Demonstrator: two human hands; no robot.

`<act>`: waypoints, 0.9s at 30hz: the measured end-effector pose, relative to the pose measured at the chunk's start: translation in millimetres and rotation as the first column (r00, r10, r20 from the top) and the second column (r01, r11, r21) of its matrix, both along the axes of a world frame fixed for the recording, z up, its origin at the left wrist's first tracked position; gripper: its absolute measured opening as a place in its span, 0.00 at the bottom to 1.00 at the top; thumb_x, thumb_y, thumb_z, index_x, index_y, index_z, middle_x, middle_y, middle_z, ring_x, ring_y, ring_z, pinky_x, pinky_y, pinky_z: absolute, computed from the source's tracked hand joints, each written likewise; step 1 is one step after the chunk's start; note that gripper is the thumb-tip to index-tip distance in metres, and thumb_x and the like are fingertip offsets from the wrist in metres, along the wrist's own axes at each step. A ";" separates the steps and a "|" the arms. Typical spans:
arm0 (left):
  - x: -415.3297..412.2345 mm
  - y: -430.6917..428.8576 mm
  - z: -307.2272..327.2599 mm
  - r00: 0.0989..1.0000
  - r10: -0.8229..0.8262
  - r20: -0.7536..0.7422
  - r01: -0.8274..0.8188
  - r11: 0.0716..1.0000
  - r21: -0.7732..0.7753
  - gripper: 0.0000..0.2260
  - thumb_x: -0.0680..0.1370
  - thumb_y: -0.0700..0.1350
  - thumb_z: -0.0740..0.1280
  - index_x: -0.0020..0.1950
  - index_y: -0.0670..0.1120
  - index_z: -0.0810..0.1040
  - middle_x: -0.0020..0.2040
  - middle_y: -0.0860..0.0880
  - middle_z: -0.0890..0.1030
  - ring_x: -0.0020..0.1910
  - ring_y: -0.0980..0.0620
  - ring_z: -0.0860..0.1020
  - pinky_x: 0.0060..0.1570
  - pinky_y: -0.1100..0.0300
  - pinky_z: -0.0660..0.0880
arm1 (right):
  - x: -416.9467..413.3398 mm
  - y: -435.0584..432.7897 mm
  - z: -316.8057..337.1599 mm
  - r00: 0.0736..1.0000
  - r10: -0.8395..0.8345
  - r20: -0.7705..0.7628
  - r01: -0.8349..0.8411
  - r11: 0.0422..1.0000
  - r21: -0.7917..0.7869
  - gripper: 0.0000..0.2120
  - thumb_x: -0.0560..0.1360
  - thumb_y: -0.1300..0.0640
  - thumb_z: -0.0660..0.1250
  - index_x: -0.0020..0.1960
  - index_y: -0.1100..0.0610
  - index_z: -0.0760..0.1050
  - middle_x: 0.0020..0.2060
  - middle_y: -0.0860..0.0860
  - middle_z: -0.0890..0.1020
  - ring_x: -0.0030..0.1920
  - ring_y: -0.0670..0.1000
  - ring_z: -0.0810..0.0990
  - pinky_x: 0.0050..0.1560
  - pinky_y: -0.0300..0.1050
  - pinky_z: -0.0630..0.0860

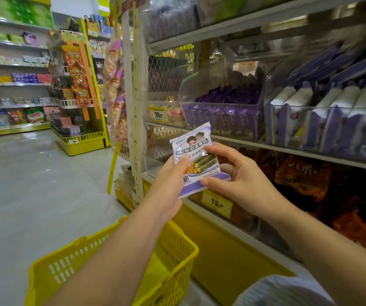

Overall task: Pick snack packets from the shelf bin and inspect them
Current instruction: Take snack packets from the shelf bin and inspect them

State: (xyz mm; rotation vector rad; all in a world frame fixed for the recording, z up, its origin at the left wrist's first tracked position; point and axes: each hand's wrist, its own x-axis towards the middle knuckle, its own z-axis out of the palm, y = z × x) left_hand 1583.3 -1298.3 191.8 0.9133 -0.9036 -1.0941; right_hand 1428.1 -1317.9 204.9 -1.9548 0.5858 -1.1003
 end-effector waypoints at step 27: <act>-117.8 -67.7 119.8 0.010 0.386 0.922 0.230 0.897 -0.378 0.18 0.79 0.49 0.64 0.68 0.59 0.71 0.64 0.58 0.76 0.67 0.54 0.71 0.73 0.40 0.38 | -163.4 -21.8 207.0 0.815 -0.526 -0.244 0.498 0.850 -0.171 0.08 0.72 0.56 0.73 0.47 0.60 0.80 0.38 0.60 0.85 0.37 0.54 0.86 0.38 0.44 0.84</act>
